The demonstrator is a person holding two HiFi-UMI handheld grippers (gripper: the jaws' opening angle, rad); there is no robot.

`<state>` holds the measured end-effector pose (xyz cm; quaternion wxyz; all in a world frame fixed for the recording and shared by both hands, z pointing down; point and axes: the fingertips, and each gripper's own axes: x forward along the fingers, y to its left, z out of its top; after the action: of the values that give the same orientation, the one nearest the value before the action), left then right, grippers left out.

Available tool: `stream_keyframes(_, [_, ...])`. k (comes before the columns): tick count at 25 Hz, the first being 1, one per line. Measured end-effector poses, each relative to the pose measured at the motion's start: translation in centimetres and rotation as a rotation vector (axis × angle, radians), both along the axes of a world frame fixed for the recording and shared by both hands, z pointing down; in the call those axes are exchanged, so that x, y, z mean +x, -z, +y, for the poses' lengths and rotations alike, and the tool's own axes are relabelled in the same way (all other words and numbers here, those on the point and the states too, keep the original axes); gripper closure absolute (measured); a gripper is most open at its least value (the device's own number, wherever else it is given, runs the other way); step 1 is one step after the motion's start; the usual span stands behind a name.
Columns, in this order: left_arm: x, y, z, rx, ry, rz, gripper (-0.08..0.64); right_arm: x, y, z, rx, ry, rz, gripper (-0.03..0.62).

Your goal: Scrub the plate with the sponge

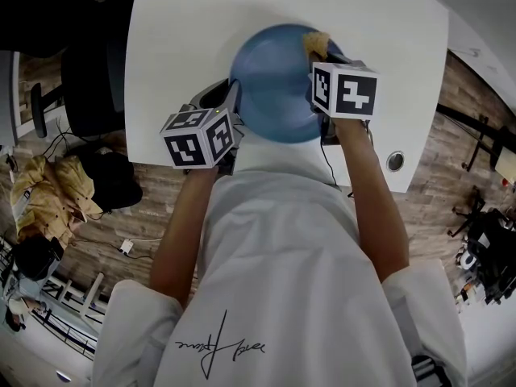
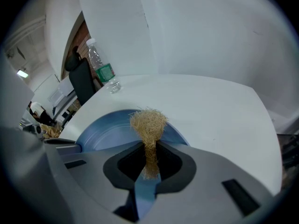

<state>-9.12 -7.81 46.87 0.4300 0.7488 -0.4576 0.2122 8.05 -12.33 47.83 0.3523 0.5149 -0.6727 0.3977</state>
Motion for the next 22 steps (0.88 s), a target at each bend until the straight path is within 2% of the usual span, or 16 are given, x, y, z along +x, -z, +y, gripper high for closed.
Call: stream_keyframes(22, [0.2,-0.1,0.0,0.004,-0.013,-0.007,0.535,-1.4,-0.2,-1.0,0.008,0.055,0.008,0.548])
